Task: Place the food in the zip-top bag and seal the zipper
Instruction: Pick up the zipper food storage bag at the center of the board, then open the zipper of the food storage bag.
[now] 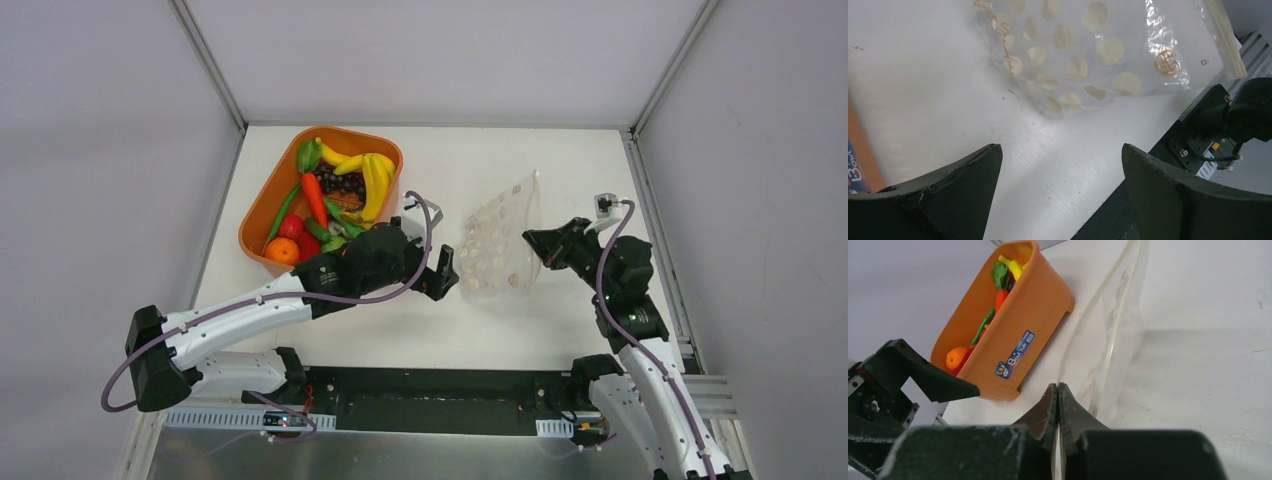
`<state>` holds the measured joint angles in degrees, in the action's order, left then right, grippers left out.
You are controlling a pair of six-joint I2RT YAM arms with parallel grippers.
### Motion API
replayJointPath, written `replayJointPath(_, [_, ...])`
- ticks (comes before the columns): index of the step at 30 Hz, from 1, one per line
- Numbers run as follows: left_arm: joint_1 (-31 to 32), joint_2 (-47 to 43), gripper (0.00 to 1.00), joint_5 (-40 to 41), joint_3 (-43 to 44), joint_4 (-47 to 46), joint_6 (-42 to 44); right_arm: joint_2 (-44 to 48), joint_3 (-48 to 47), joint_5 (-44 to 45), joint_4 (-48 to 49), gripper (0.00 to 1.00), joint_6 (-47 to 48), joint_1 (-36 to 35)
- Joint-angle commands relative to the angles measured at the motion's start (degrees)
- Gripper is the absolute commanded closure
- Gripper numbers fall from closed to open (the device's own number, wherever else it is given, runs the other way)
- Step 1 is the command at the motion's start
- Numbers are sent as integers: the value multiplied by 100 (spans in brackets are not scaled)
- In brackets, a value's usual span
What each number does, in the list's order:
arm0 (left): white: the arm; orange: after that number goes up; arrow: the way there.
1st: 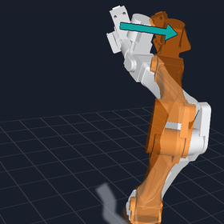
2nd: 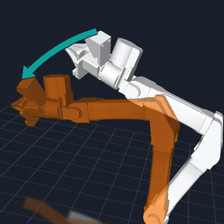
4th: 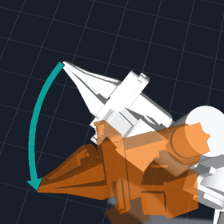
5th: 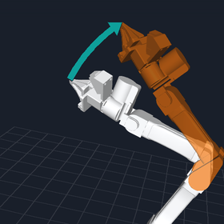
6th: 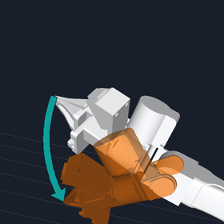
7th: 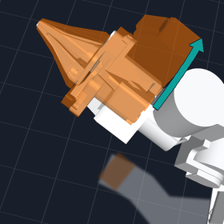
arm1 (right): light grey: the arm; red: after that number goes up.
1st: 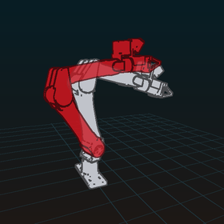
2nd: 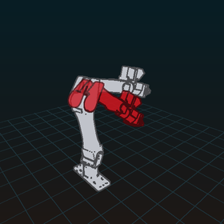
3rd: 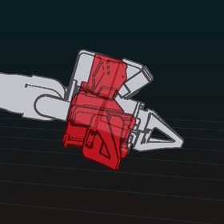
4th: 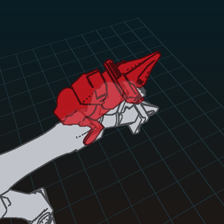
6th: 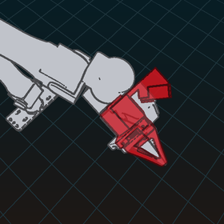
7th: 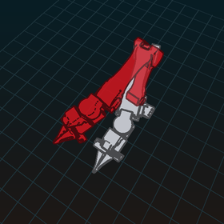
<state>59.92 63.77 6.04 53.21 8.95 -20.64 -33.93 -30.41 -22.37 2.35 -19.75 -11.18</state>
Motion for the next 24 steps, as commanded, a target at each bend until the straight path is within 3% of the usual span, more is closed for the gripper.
replayJointPath(1, [-26,266,7,187,412,-112,-188,-332,-241,-742,-142,100,260,-175])
replayJointPath(8, [-101,581,7,787,963,-200,-584,-764,-489,-7,-620,100,740,-1069])
replayJointPath(13, [-295,1025,9,887,1849,351,-832,-905,-602,730,-742,100,1037,-1841])
replayJointPath(24, [-357,1871,13,533,2838,1355,-1184,-724,-670,721,-544,100,1031,-2249])
